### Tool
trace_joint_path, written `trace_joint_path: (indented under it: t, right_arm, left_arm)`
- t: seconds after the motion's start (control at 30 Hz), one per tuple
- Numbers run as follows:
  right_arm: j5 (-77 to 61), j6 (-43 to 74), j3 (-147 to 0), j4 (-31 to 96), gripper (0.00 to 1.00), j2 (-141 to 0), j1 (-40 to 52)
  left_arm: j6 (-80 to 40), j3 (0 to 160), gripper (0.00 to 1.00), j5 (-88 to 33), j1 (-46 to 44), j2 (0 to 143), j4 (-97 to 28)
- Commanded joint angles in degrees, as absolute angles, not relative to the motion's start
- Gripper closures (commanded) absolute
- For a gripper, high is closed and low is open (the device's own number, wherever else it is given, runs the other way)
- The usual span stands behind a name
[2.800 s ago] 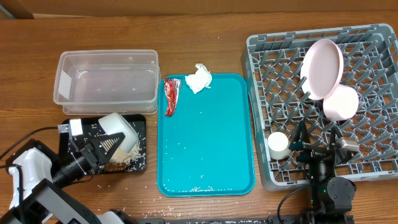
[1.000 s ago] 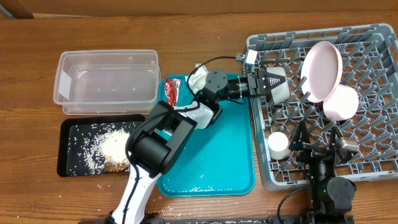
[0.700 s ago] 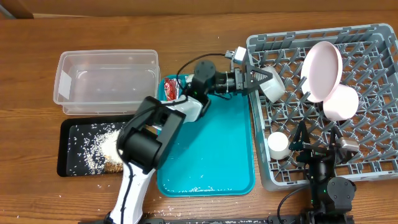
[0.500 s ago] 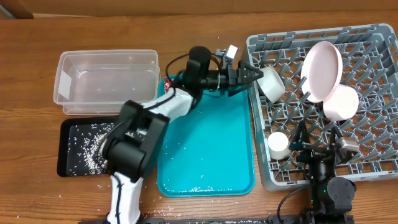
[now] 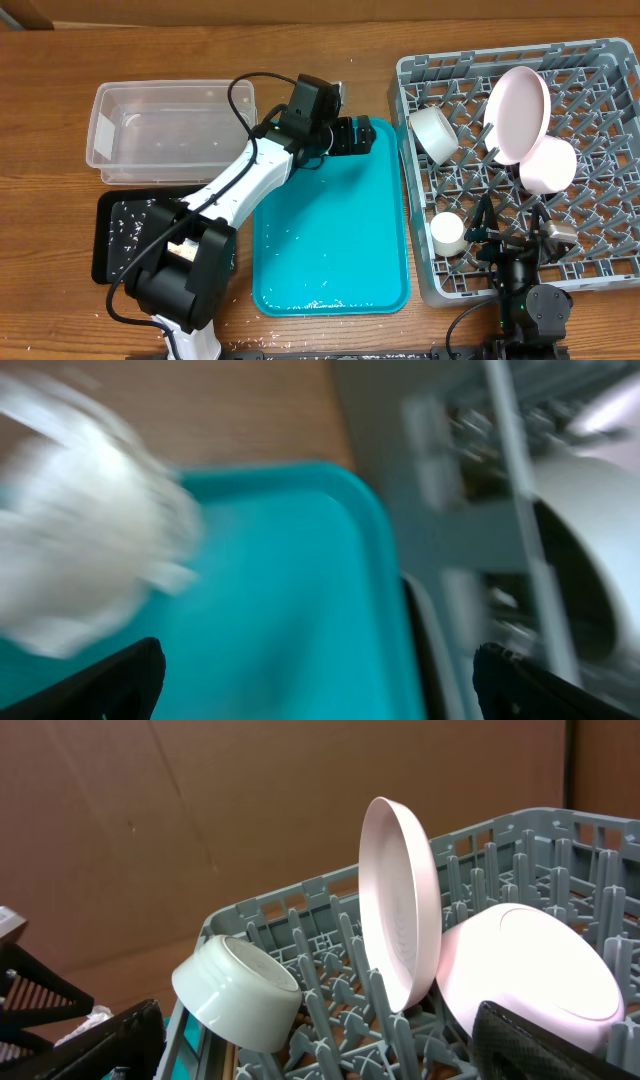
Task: Sort waste into correct bins and load items into the dishwasher
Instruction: 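Carry the empty white bowl right and place it in the dish rack, then grasp the white tissue on the teal tray with the left gripper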
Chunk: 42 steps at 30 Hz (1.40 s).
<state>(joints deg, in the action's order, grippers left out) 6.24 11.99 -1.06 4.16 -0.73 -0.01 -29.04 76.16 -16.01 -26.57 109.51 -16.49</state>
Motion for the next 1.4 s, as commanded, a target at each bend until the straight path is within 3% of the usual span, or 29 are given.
trace_joint_path:
  t: [0.0, 0.3, 0.43, 0.57, 0.7, 0.77, 0.8, 0.83, 0.87, 1.0, 1.07, 1.27, 1.37]
  right_arm:
    - [6.4, 12.2, -0.4, 3.9, 0.0, -0.2, -0.3]
    - [6.4, 12.2, -0.4, 3.9, 0.0, -0.2, -0.3]
    - [6.4, 12.2, -0.4, 3.9, 0.0, -0.2, -0.3]
    - [6.4, 12.2, -0.4, 3.9, 0.0, -0.2, -0.3]
    - [6.4, 12.2, -0.4, 3.9, 0.0, -0.2, -0.3]
    - [6.4, 12.2, -0.4, 3.9, 0.0, -0.2, -0.3]
    - [6.4, 12.2, -0.4, 3.9, 0.0, -0.2, -0.3]
    - [6.4, 12.2, -0.4, 3.9, 0.0, -0.2, -0.3]
    - [6.4, 12.2, -0.4, 3.9, 0.0, -0.2, -0.3]
    - [6.4, 12.2, -0.4, 3.9, 0.0, -0.2, -0.3]
    - [6.4, 12.2, -0.4, 3.9, 0.0, -0.2, -0.3]
    - [6.4, 12.2, -0.4, 3.9, 0.0, -0.2, -0.3]
    - [6.4, 12.2, -0.4, 3.9, 0.0, -0.2, -0.3]
  left_arm:
    - [-21.6, 76.4, 0.0, 1.6, -26.2, 109.5, -15.8]
    - [-17.8, 76.4, 0.03, 8.1, -26.3, 114.9, -15.5]
    - [-17.8, 76.4, 0.16, 8.1, -26.3, 116.5, -14.5]
    - [-17.7, 76.4, 0.35, 7.8, -26.3, 116.5, -12.8]
    - [-17.7, 76.4, 0.83, 5.9, -26.3, 116.4, -13.1]
    - [-17.7, 76.6, 0.94, 2.5, -26.3, 116.1, -13.2]
    - [-17.7, 77.0, 0.84, 2.3, -26.3, 116.0, -13.6]
    - [-17.8, 77.3, 0.48, 2.9, -26.3, 115.8, -14.0]
    - [-17.7, 77.6, 0.23, 3.8, -26.3, 115.7, -14.2]
    - [-17.1, 77.7, 0.08, 8.3, -26.3, 116.3, -14.7]
    - [-16.8, 77.7, 0.06, 10.1, -26.3, 116.9, -14.6]
    - [-16.7, 77.7, 0.23, 8.6, -26.4, 120.2, -13.6]
    - [-16.7, 77.7, 0.49, 6.0, -26.4, 120.7, -13.4]
